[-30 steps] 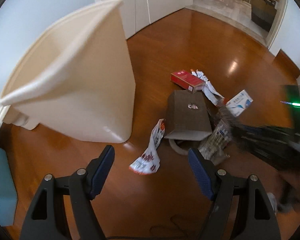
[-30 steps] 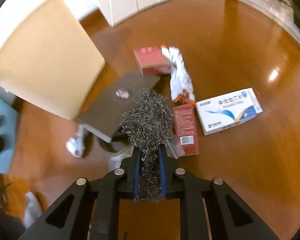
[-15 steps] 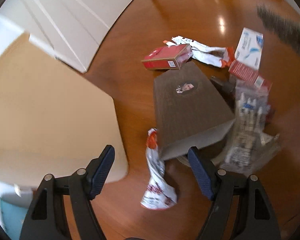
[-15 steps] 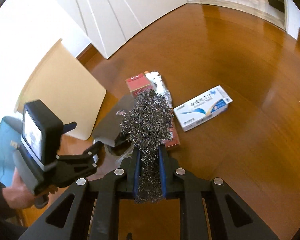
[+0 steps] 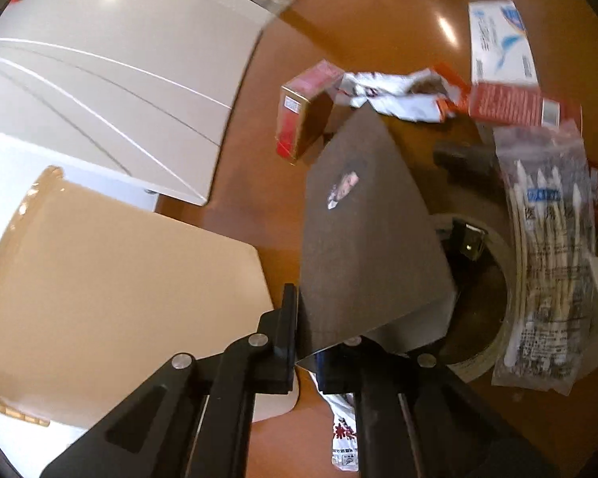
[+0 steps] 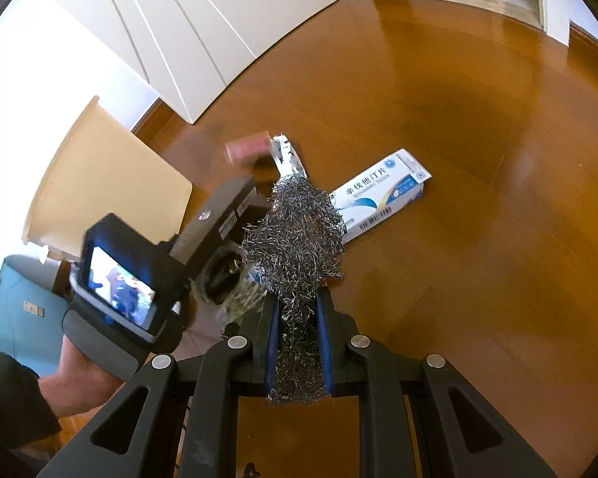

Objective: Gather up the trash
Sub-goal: 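Drop the brown card into the wastebasket by opening the left tool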

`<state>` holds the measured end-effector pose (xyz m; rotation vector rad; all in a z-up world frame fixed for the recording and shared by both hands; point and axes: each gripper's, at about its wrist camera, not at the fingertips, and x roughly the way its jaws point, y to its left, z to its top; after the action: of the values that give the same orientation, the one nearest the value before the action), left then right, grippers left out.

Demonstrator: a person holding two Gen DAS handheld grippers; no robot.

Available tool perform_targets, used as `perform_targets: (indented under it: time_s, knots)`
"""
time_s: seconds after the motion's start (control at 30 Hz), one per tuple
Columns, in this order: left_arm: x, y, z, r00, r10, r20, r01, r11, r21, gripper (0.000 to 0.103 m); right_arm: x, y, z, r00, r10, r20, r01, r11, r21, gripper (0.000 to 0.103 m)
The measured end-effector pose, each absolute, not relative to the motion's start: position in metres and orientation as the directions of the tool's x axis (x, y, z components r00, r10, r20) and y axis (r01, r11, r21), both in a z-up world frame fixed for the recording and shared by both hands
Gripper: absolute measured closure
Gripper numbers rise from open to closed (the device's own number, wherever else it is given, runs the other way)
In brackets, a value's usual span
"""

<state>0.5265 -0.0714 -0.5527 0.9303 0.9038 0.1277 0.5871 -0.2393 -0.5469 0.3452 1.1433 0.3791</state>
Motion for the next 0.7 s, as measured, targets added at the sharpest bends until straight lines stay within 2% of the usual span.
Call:
perform_targets:
  time_s: [0.1, 0.2, 0.37, 0.43, 0.5, 0.63, 0.7]
  knots:
    - [0.516, -0.07, -0.532, 0.664, 0.438, -0.606, 0.238, 0.645, 0.726, 0.097, 0.586, -0.239, -0.549, 0.358, 0.455, -0.815, -0.109, 0.888, 0.447, 0.085]
    - [0.507, -0.066, -0.484, 0.667, 0.37, -0.646, 0.21, 0.739, 0.64, 0.097, 0.586, -0.237, -0.548, 0.352, 0.455, -0.818, -0.107, 0.888, 0.448, 0.085]
    - [0.507, -0.024, -0.364, 0.579, 0.157, -0.8, 0.107, 0.958, 0.265, 0.097, 0.591, -0.228, -0.516, 0.396, 0.471, -0.788, -0.136, 0.879, 0.457, 0.085]
    - [0.509, -0.002, -0.315, 0.583, 0.089, -0.807, 0.063, 0.986, 0.154, 0.097, 0.594, -0.22, -0.498, 0.421, 0.482, -0.769, -0.159, 0.873, 0.46, 0.085]
    - [0.515, 0.029, -0.275, 0.588, 0.068, -0.806, 0.012, 0.996, 0.092, 0.097, 0.597, -0.21, -0.478, 0.439, 0.489, -0.754, -0.192, 0.871, 0.453, 0.085]
    - [0.537, 0.106, -0.258, 0.507, 0.07, -0.859, -0.13, 0.992, 0.004, 0.097, 0.599, -0.193, -0.438, 0.436, 0.492, -0.753, -0.253, 0.87, 0.422, 0.085]
    - [0.541, 0.132, -0.265, 0.498, 0.124, -0.858, -0.192, 0.981, 0.03, 0.097, 0.6, -0.184, -0.414, 0.435, 0.49, -0.756, -0.294, 0.87, 0.395, 0.085]
